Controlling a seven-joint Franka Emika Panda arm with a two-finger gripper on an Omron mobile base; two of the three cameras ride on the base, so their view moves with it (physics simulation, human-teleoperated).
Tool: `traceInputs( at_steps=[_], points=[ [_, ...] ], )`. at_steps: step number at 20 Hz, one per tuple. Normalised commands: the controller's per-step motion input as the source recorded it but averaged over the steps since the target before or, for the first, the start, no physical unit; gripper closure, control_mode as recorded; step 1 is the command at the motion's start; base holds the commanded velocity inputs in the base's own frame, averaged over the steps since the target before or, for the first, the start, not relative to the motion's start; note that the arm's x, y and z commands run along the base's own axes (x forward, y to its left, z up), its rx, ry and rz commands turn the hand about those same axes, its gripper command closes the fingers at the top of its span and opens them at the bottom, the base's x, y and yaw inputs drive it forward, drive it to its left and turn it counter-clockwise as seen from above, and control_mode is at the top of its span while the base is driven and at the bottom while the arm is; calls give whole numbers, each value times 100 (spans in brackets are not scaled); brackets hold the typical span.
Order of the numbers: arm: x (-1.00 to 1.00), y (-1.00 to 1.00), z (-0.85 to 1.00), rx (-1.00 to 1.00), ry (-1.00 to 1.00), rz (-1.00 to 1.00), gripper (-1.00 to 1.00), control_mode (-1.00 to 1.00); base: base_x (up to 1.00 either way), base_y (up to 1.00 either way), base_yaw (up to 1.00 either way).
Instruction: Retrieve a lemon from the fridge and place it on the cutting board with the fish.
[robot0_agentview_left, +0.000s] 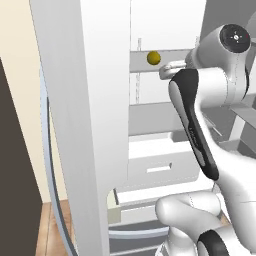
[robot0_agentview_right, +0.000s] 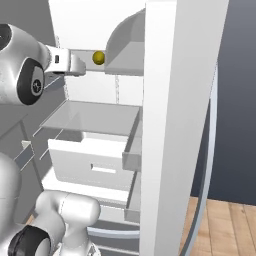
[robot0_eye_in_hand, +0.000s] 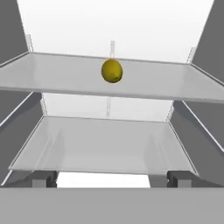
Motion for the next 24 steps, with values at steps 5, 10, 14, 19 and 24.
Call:
traceInputs(
  at_steps=[5, 10, 14, 19, 24],
  points=[
    [51, 0, 52, 0, -1, 0, -100, -100, 0, 0, 0],
    [42, -4, 10, 0, 5, 0, -100, -100, 0, 0, 0],
    [31, 0, -20, 0, 0, 0, -100, -100, 0, 0, 0],
    [34, 0, -17, 0, 0, 0, -100, -100, 0, 0, 0],
    [46, 0, 0, 0, 0, 0, -100, -100, 0, 0, 0]
  ],
)
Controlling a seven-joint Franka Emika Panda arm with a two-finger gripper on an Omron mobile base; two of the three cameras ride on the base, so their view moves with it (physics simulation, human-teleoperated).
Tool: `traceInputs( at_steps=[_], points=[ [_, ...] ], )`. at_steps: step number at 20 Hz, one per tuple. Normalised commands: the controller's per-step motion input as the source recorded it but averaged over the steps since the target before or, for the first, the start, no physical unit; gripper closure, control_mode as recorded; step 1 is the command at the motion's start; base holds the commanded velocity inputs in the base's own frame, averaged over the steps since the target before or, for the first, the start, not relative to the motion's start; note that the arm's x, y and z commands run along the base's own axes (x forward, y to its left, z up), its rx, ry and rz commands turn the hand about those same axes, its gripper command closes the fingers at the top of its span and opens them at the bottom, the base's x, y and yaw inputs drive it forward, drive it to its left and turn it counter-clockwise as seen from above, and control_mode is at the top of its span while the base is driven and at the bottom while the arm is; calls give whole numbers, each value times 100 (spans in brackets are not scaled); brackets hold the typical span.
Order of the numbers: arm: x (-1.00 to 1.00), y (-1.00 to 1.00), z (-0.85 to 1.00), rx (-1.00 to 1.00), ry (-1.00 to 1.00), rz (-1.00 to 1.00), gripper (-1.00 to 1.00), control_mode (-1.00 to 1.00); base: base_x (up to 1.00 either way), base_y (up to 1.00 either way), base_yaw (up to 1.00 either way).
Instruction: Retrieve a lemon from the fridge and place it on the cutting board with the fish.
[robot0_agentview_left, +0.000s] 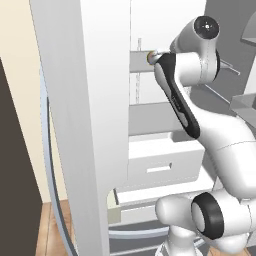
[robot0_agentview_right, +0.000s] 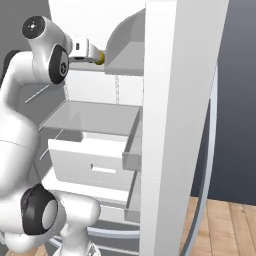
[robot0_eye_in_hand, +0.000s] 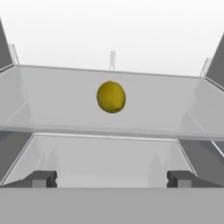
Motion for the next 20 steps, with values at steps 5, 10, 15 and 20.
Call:
traceInputs(
  at_steps=[5, 10, 15, 20],
  points=[
    [48, 0, 0, 0, 1, 0, -100, -100, 0, 0, 0],
    [52, 0, 0, 0, 0, 0, -100, -100, 0, 0, 0],
    [52, -2, -7, 0, 2, 0, -100, -100, 0, 0, 0],
    [55, 0, -7, 2, 2, 0, -100, -100, 0, 0, 0]
  ],
)
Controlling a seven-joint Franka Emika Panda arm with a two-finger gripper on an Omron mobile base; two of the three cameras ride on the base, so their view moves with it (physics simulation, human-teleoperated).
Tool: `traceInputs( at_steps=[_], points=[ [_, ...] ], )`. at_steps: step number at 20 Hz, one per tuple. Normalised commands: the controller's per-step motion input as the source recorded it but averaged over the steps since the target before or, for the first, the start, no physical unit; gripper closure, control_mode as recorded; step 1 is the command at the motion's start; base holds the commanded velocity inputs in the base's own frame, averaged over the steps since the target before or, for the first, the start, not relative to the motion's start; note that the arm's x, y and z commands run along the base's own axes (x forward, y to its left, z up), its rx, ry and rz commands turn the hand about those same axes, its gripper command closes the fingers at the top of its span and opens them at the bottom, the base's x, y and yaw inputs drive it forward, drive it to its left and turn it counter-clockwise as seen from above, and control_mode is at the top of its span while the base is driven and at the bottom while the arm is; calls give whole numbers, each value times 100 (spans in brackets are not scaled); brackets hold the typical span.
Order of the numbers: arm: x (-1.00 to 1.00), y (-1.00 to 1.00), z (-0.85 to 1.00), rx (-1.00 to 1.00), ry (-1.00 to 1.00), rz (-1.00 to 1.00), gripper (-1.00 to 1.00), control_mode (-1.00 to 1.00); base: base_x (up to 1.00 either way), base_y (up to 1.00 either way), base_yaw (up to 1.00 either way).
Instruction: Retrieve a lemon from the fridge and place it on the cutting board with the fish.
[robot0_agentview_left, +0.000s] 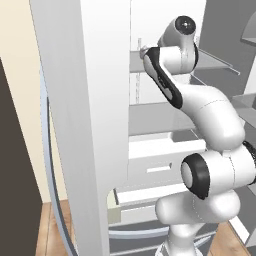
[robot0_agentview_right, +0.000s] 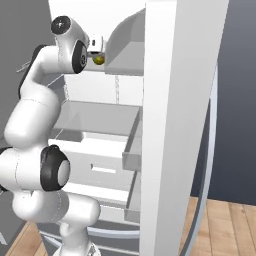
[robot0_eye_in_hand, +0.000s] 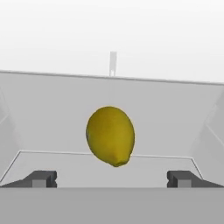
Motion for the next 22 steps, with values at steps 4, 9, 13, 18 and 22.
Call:
traceInputs(
  at_steps=[4, 9, 13, 18, 22],
  points=[
    [57, 0, -2, 2, 1, 0, -100, -100, 0, 0, 0],
    [53, 0, -2, 1, 4, -1, -100, -100, 0, 0, 0],
    [21, 0, -5, 0, 12, -3, -100, -100, 0, 0, 0],
    [4, 0, -9, 0, 16, -3, -100, -100, 0, 0, 0],
    [0, 0, -10, 0, 9, -2, -100, -100, 0, 0, 0]
  ],
)
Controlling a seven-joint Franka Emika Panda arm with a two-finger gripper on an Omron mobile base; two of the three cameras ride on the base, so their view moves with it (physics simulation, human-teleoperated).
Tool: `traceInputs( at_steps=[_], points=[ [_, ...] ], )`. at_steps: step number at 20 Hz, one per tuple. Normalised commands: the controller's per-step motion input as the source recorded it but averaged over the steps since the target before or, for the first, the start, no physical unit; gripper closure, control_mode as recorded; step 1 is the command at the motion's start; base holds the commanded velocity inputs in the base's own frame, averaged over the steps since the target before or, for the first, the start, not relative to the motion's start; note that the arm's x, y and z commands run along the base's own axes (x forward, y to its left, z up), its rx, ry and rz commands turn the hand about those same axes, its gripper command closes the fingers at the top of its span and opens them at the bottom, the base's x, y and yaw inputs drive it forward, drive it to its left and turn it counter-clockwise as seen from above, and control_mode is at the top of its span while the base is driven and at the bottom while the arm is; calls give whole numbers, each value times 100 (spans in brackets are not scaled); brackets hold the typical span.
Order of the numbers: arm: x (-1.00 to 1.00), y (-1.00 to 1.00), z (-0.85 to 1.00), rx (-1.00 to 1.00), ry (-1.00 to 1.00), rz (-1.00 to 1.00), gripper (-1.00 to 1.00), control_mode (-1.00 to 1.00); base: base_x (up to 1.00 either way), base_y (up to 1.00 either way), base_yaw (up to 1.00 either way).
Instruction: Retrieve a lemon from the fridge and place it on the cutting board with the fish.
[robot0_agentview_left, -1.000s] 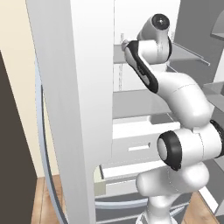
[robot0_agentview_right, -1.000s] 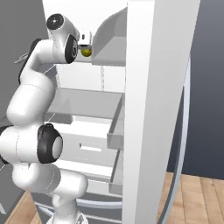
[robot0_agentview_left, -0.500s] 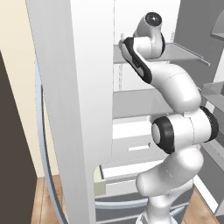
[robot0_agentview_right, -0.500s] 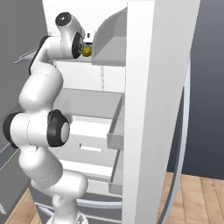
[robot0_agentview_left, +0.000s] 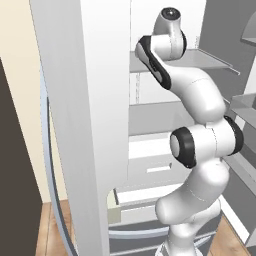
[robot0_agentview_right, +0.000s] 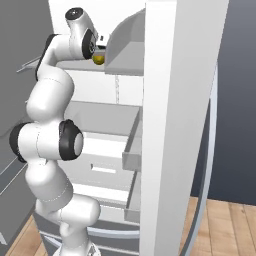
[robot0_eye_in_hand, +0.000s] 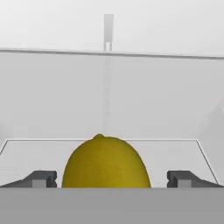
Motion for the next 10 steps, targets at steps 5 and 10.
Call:
traceInputs(
  at_steps=[5, 10],
  points=[
    [0, 0, -16, 0, 4, 0, -100, -100, 0, 0, 0],
    [0, 0, -18, 0, 1, 0, -100, -100, 0, 0, 0]
  ],
)
